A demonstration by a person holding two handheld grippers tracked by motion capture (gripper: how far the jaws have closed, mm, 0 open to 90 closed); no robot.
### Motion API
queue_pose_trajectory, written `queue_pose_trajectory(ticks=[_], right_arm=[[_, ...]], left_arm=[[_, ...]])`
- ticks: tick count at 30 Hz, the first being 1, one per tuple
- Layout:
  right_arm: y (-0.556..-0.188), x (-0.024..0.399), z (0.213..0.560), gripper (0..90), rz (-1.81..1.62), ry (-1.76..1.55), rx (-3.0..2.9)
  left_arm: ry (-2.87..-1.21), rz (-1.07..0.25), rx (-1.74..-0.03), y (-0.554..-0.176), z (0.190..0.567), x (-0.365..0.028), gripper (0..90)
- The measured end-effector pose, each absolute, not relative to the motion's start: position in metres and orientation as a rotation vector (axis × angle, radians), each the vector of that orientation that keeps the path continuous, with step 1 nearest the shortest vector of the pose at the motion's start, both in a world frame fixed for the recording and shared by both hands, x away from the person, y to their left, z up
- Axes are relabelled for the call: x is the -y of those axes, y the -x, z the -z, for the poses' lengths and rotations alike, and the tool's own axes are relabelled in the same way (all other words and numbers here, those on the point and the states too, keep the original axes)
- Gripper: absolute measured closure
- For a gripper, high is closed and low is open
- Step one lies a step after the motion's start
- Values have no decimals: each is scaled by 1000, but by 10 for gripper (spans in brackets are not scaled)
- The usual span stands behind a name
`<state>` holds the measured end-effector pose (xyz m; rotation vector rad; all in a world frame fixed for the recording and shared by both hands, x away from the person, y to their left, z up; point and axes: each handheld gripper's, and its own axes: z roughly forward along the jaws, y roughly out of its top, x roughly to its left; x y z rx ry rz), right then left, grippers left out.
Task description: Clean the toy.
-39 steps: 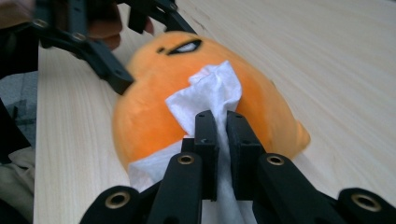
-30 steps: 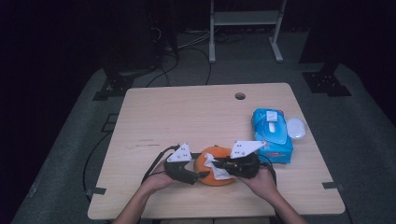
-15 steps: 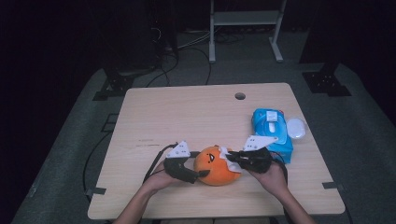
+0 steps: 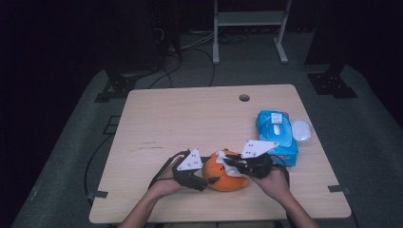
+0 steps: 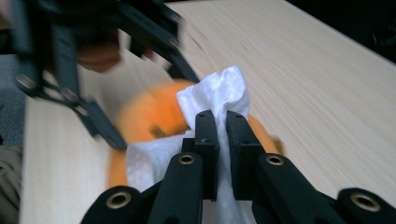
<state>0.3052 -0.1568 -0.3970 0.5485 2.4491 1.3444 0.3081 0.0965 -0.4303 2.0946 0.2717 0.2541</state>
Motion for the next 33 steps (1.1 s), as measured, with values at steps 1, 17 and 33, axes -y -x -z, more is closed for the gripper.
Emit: queue_pose_trajectory(ticks=[1, 17, 33], right_arm=[[-305, 157, 397, 835, -1344, -548, -2449], [-290, 131, 392, 835, -1400, -451, -2494], [-303, 154, 403, 835, -1382, -581, -2506]], left_arm=[[-2095, -254, -272, -308, 430, -97, 303], [-2127, -301, -221, -299, 429, -86, 303], [-2062, -149, -355, -307, 429, -93, 279]])
